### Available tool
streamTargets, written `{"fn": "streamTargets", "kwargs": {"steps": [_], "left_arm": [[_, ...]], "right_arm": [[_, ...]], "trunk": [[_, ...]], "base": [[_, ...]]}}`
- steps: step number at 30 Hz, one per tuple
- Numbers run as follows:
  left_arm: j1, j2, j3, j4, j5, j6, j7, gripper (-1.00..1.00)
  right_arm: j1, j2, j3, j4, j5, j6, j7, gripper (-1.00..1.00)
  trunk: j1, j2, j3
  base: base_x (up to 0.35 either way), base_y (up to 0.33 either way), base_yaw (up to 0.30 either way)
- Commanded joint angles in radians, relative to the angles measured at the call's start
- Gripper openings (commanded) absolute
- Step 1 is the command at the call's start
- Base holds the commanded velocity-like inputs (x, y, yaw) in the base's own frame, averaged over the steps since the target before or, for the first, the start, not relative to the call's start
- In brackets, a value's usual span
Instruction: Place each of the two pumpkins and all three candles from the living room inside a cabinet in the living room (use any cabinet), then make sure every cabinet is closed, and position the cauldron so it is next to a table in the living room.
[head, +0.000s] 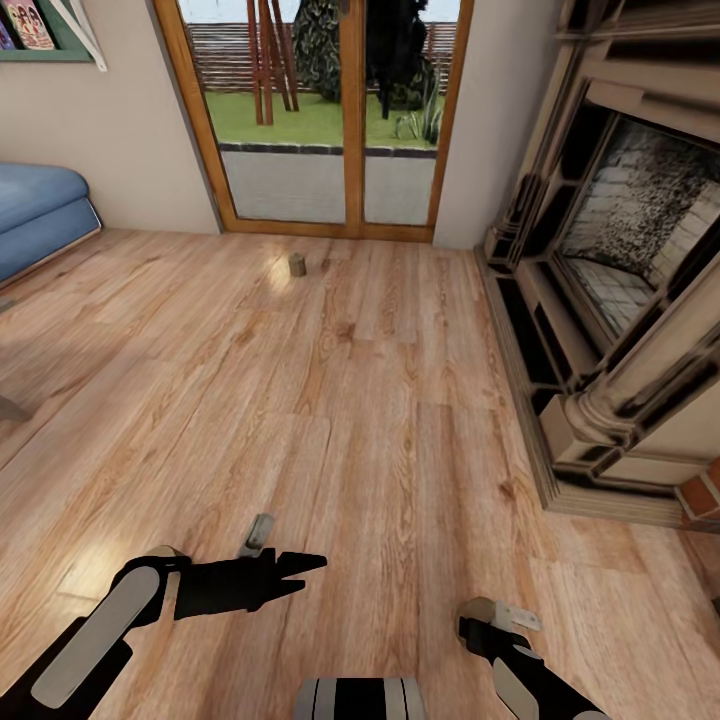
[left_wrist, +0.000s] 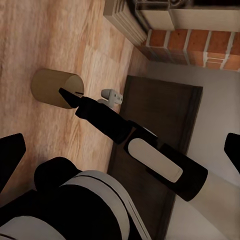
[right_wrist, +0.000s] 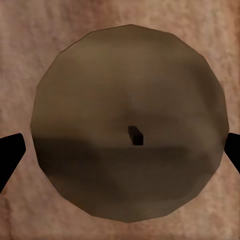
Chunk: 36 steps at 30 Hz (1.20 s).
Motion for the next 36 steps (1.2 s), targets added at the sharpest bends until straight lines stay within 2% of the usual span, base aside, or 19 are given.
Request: {"fn": "streamTargets", "kwargs": {"steps": [1,18,19,36], "left_arm": [[-0.001,0.001,-0.001,0.0,-0.001,0.001,-0.002,1.0],[-0.001,-0.001,-0.001,0.0,-0.002,0.001,-0.002,1.0],[-0.001,-0.001,-0.001,0.0,-0.002,0.001,-0.002,1.0],[-0.001,-0.001,-0.001,0.0,0.0,0.001,-0.002,1.0]], "right_arm": [[0.0,-0.001,0.009,-0.001,-0.01,-0.001,-0.006,1.0],[0.0,-0.001,0.009,-0.001,-0.008,-0.001,-0.006,1.0],[0.0,-0.001,0.009,-0.001,-0.008,-0.001,-0.006,-1.0],[0.0,-0.001,0.01,-0.001,-0.01,-0.001,-0.006,-1.0]], "trunk": [[0.0,0.0,-0.001],[0.0,0.0,-0.001],[0.0,0.0,-0.001],[0.0,0.0,-0.001]], "base": [[0.0,0.0,0.0],[0.007,0.0,0.0],[0.0,0.0,0.0],[0.0,0.0,0.0]]}}
